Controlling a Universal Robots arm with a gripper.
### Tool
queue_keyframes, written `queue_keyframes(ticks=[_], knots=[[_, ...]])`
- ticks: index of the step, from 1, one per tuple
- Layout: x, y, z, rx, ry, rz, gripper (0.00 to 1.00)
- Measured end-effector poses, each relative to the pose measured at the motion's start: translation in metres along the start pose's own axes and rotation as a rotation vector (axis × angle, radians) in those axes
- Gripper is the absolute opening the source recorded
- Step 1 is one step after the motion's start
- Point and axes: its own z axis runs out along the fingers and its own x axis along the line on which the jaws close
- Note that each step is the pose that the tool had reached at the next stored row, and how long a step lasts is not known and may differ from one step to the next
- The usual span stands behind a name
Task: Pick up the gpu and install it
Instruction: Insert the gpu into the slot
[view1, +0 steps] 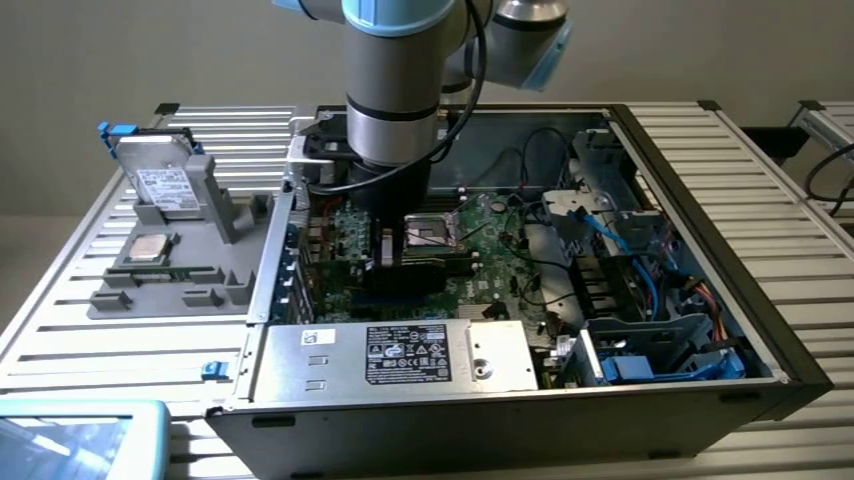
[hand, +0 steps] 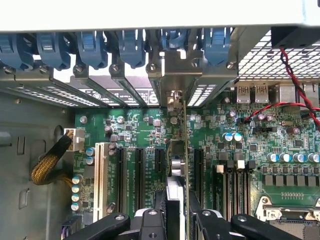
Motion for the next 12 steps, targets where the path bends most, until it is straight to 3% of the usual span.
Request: queue_keyframes(ticks=[12], knots=[[-0.0004,-0.0002,0.0010,0.0001,-0.0002,0.001,0.28]])
